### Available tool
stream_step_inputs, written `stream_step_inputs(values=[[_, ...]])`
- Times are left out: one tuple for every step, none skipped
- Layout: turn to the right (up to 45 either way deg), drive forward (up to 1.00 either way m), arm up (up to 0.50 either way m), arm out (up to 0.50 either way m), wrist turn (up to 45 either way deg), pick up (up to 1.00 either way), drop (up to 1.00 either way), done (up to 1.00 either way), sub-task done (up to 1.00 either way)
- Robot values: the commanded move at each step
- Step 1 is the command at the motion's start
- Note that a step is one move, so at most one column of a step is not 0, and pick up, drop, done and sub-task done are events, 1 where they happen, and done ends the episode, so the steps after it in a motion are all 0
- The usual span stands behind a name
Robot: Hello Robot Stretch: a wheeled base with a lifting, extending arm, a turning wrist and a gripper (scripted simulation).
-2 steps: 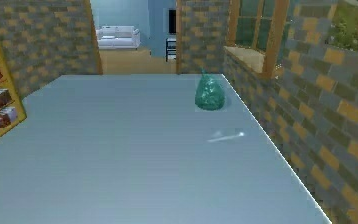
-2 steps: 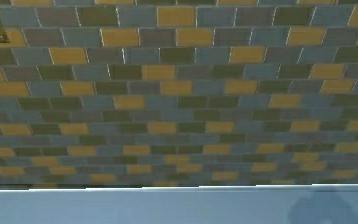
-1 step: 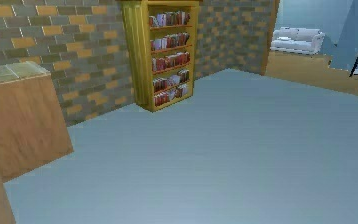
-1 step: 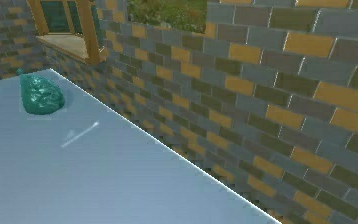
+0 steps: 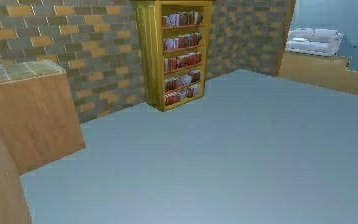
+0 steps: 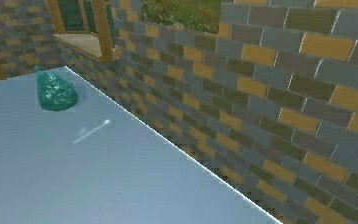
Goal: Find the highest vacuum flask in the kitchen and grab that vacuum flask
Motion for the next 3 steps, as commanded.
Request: stream_step_inputs(values=[[0.0, 0.15, 0.00, 0.00, 0.0, 0.00, 0.00, 0.00, 0.00], [-36.0, 0.00, 0.00, 0.00, 0.0, 0.00, 0.00, 0.00, 0.00], [0.0, 1.00, 0.00, 0.00, 0.0, 0.00, 0.00, 0.00, 0.00]])
